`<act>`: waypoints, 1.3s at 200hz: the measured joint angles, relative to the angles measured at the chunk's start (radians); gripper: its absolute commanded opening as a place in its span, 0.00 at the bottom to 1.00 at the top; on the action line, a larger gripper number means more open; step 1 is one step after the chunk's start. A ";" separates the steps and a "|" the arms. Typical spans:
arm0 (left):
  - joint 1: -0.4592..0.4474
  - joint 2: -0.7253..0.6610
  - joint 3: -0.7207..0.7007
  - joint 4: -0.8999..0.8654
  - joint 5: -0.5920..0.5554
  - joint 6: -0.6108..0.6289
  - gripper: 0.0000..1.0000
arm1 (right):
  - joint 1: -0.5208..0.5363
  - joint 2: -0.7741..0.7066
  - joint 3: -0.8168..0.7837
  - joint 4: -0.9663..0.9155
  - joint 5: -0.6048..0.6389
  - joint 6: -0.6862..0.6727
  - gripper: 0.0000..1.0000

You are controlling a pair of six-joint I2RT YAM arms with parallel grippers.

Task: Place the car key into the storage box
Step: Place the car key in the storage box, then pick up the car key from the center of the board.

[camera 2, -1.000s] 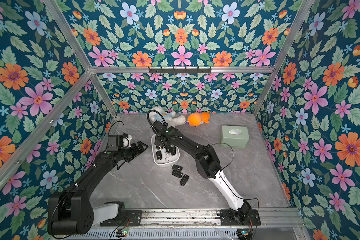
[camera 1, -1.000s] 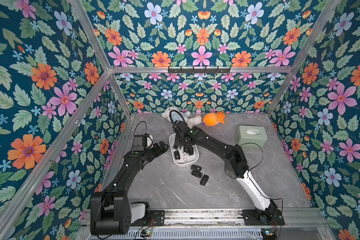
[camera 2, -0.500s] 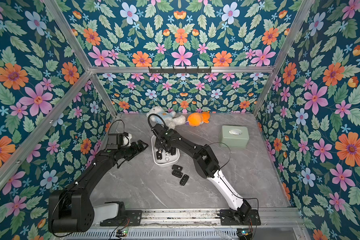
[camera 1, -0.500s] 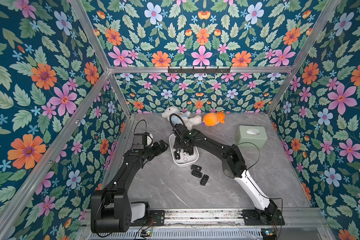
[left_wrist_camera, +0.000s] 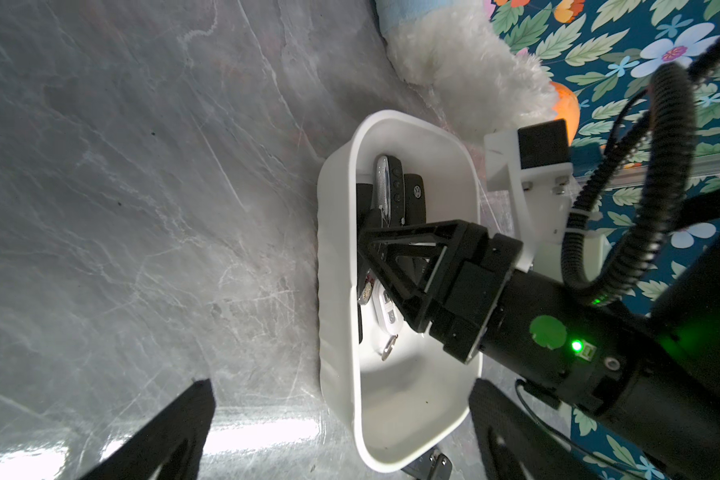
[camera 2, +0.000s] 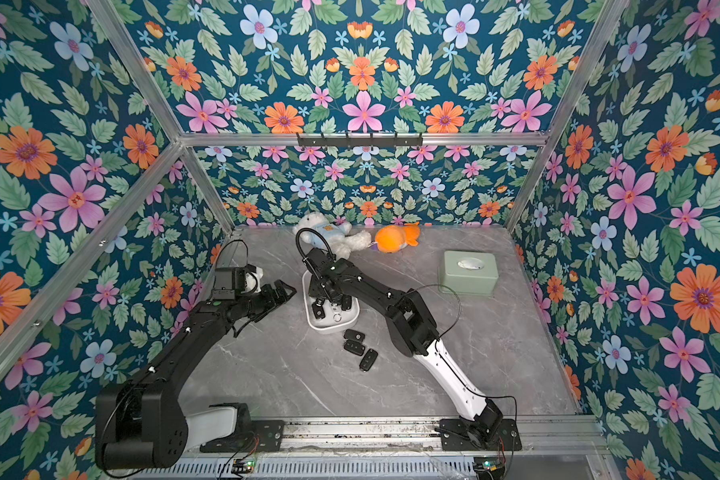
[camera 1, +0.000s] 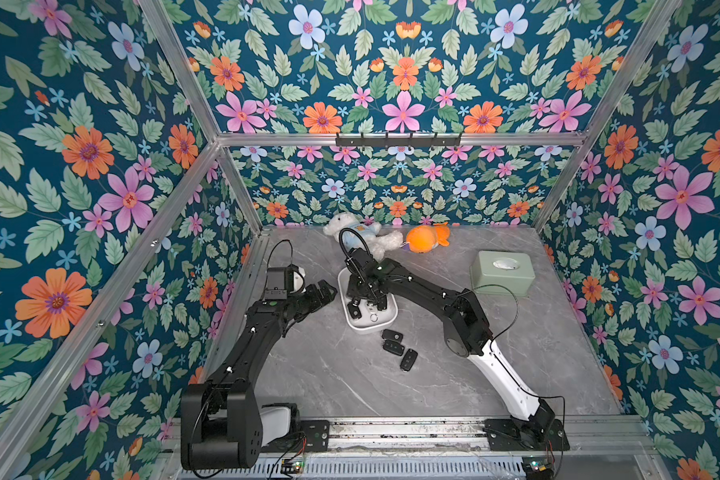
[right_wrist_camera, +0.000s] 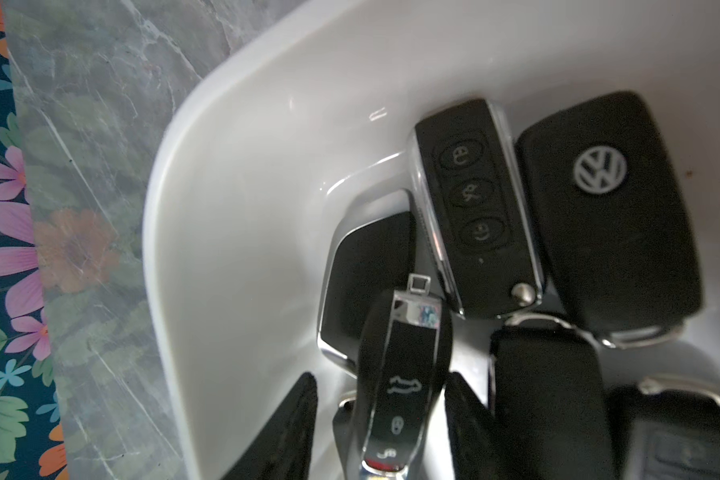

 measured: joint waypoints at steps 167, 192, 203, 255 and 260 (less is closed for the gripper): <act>-0.175 0.019 0.085 0.028 -0.026 -0.048 0.99 | -0.053 -0.605 -0.591 0.204 0.110 -0.013 0.78; -0.284 0.048 0.126 0.037 -0.097 -0.089 0.99 | -0.077 -0.769 -0.802 0.269 0.094 -0.012 0.90; -0.322 0.059 0.136 0.041 -0.123 -0.107 0.99 | -0.090 -0.839 -0.888 0.290 0.085 -0.011 0.96; -0.513 0.108 0.184 0.043 -0.293 -0.164 0.99 | -0.193 -1.176 -1.261 0.358 0.023 0.021 0.99; -0.537 0.114 0.190 0.040 -0.312 -0.166 0.99 | -0.203 -1.198 -1.288 0.359 0.021 0.021 0.99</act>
